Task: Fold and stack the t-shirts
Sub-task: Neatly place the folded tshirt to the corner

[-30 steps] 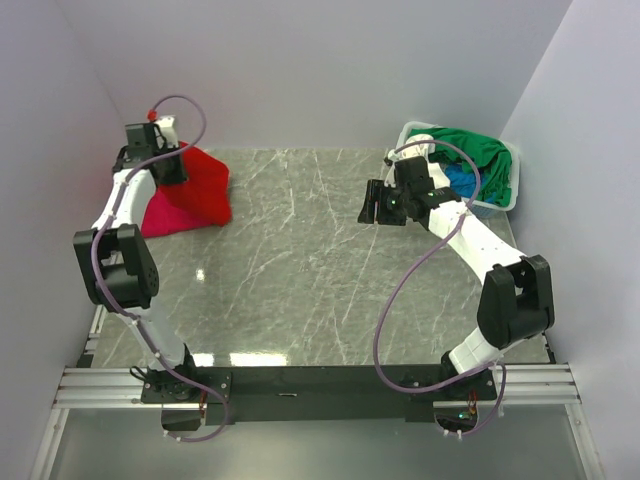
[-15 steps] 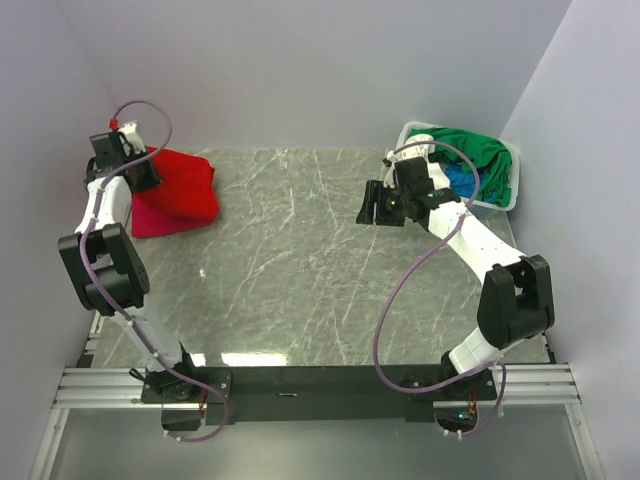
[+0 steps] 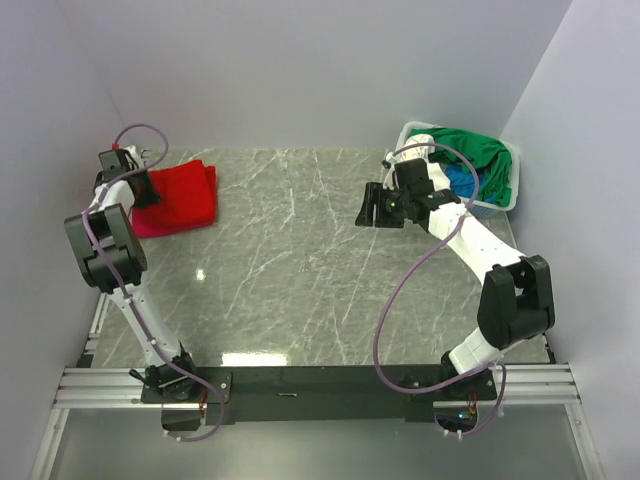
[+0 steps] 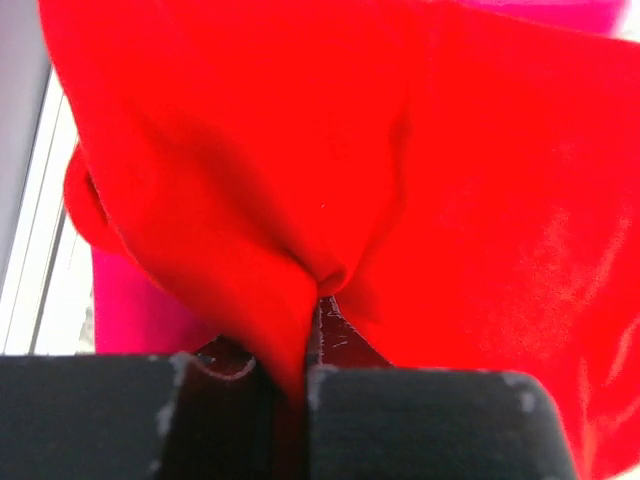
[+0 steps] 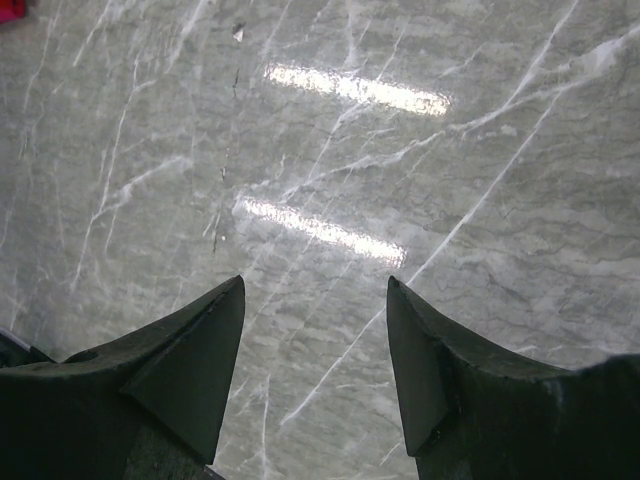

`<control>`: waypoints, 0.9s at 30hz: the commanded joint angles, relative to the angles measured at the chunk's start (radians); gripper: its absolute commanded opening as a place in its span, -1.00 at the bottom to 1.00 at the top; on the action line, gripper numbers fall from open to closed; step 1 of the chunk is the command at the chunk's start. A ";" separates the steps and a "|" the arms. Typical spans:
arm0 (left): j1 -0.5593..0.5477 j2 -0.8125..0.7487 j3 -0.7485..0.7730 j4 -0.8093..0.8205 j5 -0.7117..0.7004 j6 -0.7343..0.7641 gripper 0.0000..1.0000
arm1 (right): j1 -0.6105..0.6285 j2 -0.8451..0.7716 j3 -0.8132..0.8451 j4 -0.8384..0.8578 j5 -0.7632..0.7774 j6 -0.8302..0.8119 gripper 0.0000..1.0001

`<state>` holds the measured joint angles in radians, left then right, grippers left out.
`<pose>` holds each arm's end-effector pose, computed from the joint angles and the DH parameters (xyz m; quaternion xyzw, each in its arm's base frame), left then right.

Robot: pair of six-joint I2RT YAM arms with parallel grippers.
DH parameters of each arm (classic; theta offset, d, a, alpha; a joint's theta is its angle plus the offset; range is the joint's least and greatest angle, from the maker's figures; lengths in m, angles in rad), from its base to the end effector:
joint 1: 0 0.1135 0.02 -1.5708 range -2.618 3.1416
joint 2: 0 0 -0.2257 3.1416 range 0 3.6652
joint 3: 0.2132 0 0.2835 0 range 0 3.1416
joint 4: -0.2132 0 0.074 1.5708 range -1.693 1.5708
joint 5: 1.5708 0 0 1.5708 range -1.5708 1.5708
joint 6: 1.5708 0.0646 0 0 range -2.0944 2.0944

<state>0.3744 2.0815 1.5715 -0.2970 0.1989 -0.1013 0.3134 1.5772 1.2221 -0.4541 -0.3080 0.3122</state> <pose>0.4667 0.1697 0.1283 -0.1816 0.9061 -0.0408 0.3799 0.3703 0.1406 0.2010 -0.0576 0.9173 0.2485 0.3056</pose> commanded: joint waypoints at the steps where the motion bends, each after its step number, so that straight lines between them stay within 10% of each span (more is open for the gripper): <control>1: 0.004 -0.024 0.026 0.019 -0.094 -0.055 -0.71 | -0.005 -0.043 -0.004 0.035 -0.014 -0.018 0.31; 7: -0.029 -0.075 -0.037 0.078 -0.196 -0.112 0.98 | -0.005 -0.052 -0.012 0.037 -0.020 -0.018 0.31; 27: -0.157 -0.495 -0.471 0.291 -0.736 -0.310 0.99 | 0.003 -0.069 -0.035 0.063 -0.051 -0.021 0.38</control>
<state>0.2314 1.6745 1.1393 -0.0853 -0.3775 -0.3614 0.3138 1.5520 1.1931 -0.4332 -0.3405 0.3119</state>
